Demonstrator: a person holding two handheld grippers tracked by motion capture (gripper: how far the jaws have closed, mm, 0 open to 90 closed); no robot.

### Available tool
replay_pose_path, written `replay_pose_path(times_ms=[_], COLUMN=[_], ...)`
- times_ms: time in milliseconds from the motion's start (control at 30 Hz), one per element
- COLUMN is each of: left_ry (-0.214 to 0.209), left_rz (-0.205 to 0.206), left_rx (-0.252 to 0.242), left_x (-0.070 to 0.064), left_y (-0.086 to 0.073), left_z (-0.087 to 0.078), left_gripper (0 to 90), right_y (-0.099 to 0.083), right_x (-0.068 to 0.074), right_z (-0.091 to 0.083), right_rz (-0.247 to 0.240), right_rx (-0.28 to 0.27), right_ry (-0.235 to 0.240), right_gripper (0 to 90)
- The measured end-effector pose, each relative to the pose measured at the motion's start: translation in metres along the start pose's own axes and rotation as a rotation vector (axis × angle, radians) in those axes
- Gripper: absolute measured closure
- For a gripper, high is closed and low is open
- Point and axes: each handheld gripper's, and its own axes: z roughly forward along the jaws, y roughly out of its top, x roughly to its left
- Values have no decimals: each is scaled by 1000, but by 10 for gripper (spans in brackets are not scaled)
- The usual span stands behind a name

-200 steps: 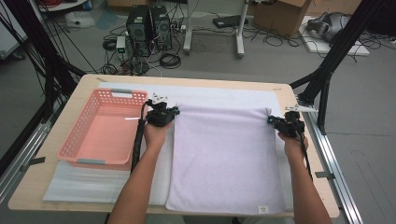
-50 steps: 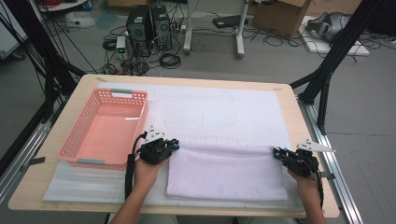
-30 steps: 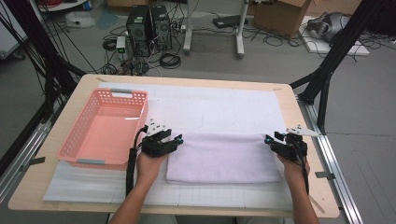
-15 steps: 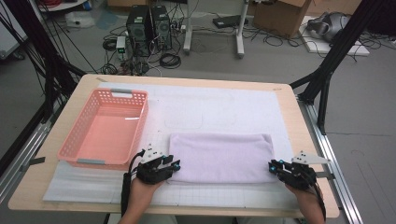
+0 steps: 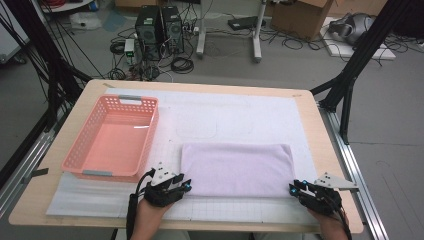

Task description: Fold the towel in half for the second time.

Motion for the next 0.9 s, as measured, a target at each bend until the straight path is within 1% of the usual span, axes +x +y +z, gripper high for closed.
replay_pose_path(times_ms=[33,100,133,167,200,233,267,367,433,500,533,667,867,900], left_ry=[-7,2,-4,-14,-21,-22,-22,-26,-44,-49,-45,-39,-29,-22], left_rz=[-1,11,2,-2,2,3,6,-3,-10,-2,1,-3,-6,-1], left_rx=[-27,-68,-88,-108,-133,-149,-168,-216,-241,-252,-256,-244,-243,-242], left_x=[1,2,2,3,3,2,2,0,-1,-2,-3,-2,-1,0], left_y=[-1,-1,-1,0,1,2,3,7,9,9,9,9,8,8], left_z=[-3,-7,-9,-11,-13,-15,-17,-22,-25,-27,-27,-27,-28,-27], left_gripper=[568,506,442,408,393,354,319,226,174,176,182,198,226,230], right_y=[0,2,3,4,5,6,7,8,7,6,6,8,7,6], right_x=[2,4,5,5,5,6,7,10,10,10,10,12,10,10], right_z=[-3,-10,-13,-17,-20,-23,-26,-31,-33,-35,-35,-33,-30,-30], right_rz=[-4,5,17,24,43,48,40,28,23,20,20,-2,4,7], right_rx=[-9,-40,-58,-82,-106,-130,-148,-158,-164,-174,-180,-173,-158,-157], right_ry=[-1,-11,-17,-18,-13,-13,-22,-67,-77,-76,-81,-88,-84,-81], right_gripper=[652,596,555,520,488,457,432,315,267,220,196,191,191,191])
